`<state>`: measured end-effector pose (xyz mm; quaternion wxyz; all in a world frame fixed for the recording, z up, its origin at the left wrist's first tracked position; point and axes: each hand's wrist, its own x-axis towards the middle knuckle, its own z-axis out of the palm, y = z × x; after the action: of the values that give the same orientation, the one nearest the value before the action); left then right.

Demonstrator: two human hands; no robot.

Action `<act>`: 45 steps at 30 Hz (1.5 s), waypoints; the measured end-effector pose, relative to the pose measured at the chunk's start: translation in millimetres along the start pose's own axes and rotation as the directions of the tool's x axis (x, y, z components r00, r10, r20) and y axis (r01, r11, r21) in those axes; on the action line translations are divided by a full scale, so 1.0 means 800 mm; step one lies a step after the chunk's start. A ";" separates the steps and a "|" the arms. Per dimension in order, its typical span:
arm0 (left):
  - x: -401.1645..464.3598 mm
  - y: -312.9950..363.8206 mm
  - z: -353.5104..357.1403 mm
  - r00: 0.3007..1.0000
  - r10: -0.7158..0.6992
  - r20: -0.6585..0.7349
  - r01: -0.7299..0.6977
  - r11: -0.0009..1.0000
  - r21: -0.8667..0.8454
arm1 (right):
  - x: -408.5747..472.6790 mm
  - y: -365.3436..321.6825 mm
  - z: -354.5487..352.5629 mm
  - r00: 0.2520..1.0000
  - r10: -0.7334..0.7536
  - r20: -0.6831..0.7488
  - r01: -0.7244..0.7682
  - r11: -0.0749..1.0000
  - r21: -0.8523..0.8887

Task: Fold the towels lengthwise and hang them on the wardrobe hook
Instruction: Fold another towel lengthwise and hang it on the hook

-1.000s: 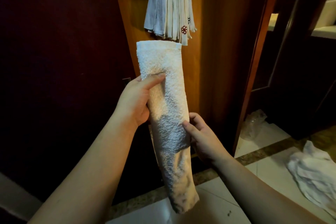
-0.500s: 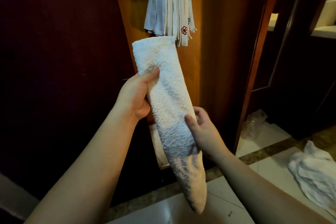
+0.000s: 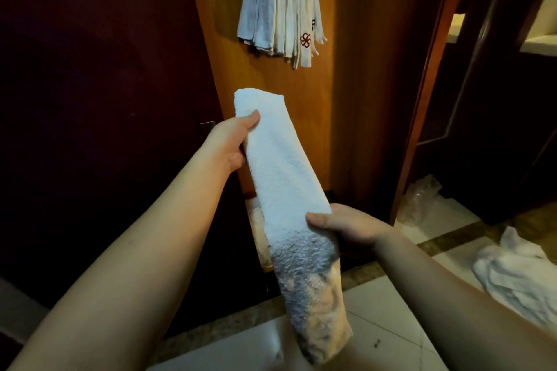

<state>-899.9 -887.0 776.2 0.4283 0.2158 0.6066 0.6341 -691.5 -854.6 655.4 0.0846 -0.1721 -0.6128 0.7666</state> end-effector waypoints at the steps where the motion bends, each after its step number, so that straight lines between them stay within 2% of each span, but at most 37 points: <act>1: 0.002 -0.002 0.001 1.000 -0.023 -0.002 0.023 1.000 -0.007 | -0.002 0.000 -0.001 1.000 -0.003 0.011 0.003 1.000 -0.018; 4: 0.009 -0.005 0.003 0.996 -0.087 0.007 0.087 0.995 -0.048 | -0.010 -0.007 0.002 0.999 0.023 0.026 -0.021 0.997 -0.069; 11: 0.026 -0.009 0.000 0.983 -0.182 0.010 0.183 0.983 -0.030 | -0.017 -0.016 0.008 0.994 0.035 0.101 -0.032 0.999 -0.035; 17: 0.039 -0.028 -0.011 0.982 -0.188 -0.005 0.188 0.982 0.031 | -0.006 -0.014 0.008 0.994 0.106 0.022 -0.102 0.985 -0.136; 19: 0.042 -0.040 -0.014 0.985 -0.173 0.009 0.173 0.985 -0.028 | -0.006 -0.019 0.005 0.994 0.106 -0.003 -0.105 0.977 -0.186; 22: 0.043 -0.075 -0.020 0.972 -0.178 0.156 0.200 0.970 -0.136 | -0.011 -0.036 0.002 0.996 0.086 -0.022 -0.088 0.980 -0.177; 24: 0.037 -0.109 -0.022 0.927 -0.221 0.303 0.260 0.961 -0.093 | -0.014 -0.051 0.000 0.998 0.057 -0.039 -0.061 0.993 -0.103; 26: 0.025 -0.140 -0.021 0.900 -0.261 0.350 0.284 0.959 -0.015 | -0.015 -0.064 -0.003 0.996 0.029 -0.086 -0.030 0.999 -0.012; 28: 0.010 -0.162 -0.020 0.909 -0.213 0.358 0.223 0.975 0.015 | -0.012 -0.070 -0.009 0.989 0.006 -0.148 0.003 0.998 0.064; 31: -0.007 -0.177 -0.017 0.911 0.009 0.411 -0.043 0.996 0.073 | -0.008 -0.073 -0.018 0.972 -0.011 -0.236 0.049 0.986 0.158; 33: -0.011 -0.176 -0.013 0.924 0.139 0.357 -0.203 0.968 0.150 | -0.007 -0.077 -0.018 0.958 -0.023 -0.286 0.055 0.993 0.104; 35: -0.016 -0.169 -0.008 0.931 0.172 0.321 -0.236 0.956 0.174 | -0.005 -0.084 -0.016 0.942 -0.042 -0.332 0.046 0.999 0.003; 41: -0.010 -0.151 -0.006 0.938 0.149 0.313 -0.166 0.986 0.027 | 0.000 -0.107 -0.010 0.885 -0.146 -0.442 0.061 0.977 -0.202; 43: -0.011 -0.144 0.001 0.947 0.203 0.249 -0.229 0.970 0.081 | 0.001 -0.119 -0.006 0.866 -0.179 -0.467 0.065 0.966 -0.250; 45: -0.014 -0.141 0.009 0.950 0.286 0.130 -0.309 0.924 0.227 | 0.002 -0.135 0.000 0.834 -0.213 -0.509 0.028 0.938 -0.347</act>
<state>-856.3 -903.2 672.5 0.3254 0.3859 0.6193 0.6014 -701.6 -828.9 760.0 0.2726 -0.3528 -0.6916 0.5683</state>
